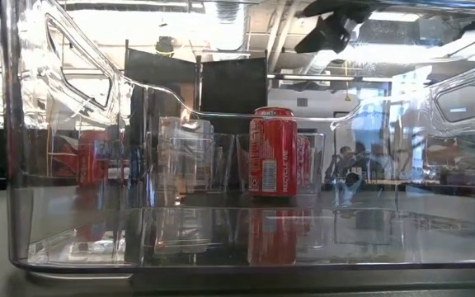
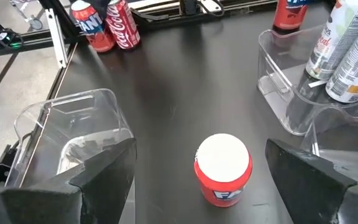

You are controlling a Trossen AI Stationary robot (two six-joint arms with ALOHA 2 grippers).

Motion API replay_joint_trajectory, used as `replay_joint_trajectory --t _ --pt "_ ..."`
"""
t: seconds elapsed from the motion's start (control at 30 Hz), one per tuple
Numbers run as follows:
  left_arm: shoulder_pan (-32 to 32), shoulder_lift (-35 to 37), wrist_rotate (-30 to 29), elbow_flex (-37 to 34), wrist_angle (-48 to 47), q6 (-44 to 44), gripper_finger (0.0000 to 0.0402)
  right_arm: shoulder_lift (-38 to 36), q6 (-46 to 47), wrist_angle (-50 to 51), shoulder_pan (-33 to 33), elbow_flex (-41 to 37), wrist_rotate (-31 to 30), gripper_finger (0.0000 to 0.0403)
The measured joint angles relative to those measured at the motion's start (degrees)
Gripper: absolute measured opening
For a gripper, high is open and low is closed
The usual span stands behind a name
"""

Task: Sort soda cans
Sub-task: Put the red soda can into the top right transparent bin

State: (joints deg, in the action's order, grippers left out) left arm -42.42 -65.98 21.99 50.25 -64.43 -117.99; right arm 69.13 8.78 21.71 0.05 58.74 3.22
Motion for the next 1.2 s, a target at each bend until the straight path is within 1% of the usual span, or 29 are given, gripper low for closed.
replay_joint_trajectory --t 0.17,0.23,0.3,0.4,0.5,0.67,0.8,1.0,1.2 --pt "-0.28 -0.02 -0.60 -2.18 2.47 -1.94 0.0386 -0.91 -0.16 0.77 0.00 0.00 -0.07 0.0367" --pt "-0.26 0.00 -1.53 -2.46 2.81 -2.27 0.0378 -0.95 -0.29 1.20 0.00 0.00 -0.09 0.0367" --pt "-0.23 0.00 -2.51 -2.46 3.14 -3.39 0.0362 -0.95 -0.29 1.21 -0.04 0.00 -0.09 0.0367" --pt "-0.22 0.02 -3.64 -2.46 4.12 -4.94 0.0327 -0.95 -0.69 1.23 -0.04 0.00 -0.12 0.0367" --pt "-0.17 0.04 -4.12 -2.46 4.61 -5.95 0.0298 -0.95 -1.67 1.25 -0.07 0.00 -0.22 0.0359" --pt "0.88 0.04 -4.59 -2.46 5.28 -7.01 0.0297 -0.95 -3.17 1.23 -0.07 0.00 -0.22 0.0327" --pt "4.09 0.03 -5.04 -2.46 6.69 -6.91 0.0297 -0.95 -3.31 1.23 -0.07 0.00 -0.22 0.0305" --pt "10.87 -1.73 -6.75 -1.05 8.00 0.66 0.0297 -0.95 -3.48 0.98 -0.76 0.00 -0.19 0.0295" --pt "18.01 -5.79 -6.72 1.62 7.26 10.01 0.0297 -0.95 -3.84 1.03 -2.06 0.00 -0.15 0.0295"
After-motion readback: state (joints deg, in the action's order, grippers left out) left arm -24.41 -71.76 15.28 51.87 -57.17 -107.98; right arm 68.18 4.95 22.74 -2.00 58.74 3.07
